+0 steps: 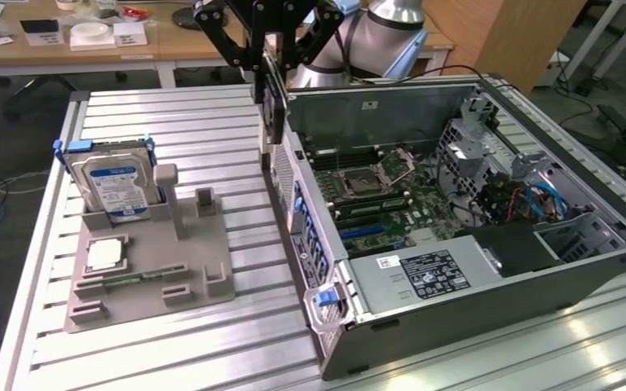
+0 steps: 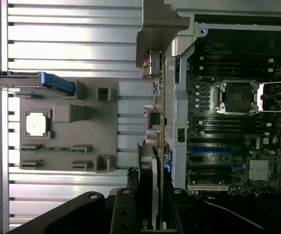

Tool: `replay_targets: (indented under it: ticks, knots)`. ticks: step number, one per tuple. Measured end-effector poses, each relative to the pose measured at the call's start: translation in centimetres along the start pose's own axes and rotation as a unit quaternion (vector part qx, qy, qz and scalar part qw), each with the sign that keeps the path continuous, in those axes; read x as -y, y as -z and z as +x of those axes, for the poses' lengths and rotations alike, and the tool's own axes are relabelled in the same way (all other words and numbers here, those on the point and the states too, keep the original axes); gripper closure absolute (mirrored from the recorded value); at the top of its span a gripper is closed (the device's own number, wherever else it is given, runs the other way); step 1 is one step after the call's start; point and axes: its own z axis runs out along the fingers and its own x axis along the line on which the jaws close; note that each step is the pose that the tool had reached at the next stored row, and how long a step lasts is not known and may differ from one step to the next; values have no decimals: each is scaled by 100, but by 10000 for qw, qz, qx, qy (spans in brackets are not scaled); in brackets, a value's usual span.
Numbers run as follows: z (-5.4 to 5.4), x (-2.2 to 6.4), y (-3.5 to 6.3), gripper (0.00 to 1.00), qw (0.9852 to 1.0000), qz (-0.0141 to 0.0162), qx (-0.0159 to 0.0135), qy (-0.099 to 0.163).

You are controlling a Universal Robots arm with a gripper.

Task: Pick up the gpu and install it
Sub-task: 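Pick up the gpu and move the gpu toward the slot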

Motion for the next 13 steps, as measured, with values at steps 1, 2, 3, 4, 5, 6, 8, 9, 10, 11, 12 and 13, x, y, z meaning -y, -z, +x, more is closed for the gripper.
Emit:
replay_targets:
  ticks: [1,2,3,4,5,6,8,9,10,11,12,13]
  knots:
    - [-10,0,0,72,10000,0,0,0]
    - [-19,0,0,72,10000,0,0,0]
    - [-28,0,0,72,10000,0,0,0]
    - [-37,0,0,72,10000,0,0,0]
    - [-46,0,0,72,10000,0,0,0]
    - [-54,0,0,72,10000,0,0,0]
    - [-73,0,0,72,10000,0,0,0]
    - [-84,0,0,72,10000,0,0,0]
    - [-94,0,0,72,10000,0,0,0]
    - [-104,0,0,72,10000,0,0,0]
    - [-115,0,0,72,10000,0,0,0]
    - [-125,0,0,72,10000,0,0,0]
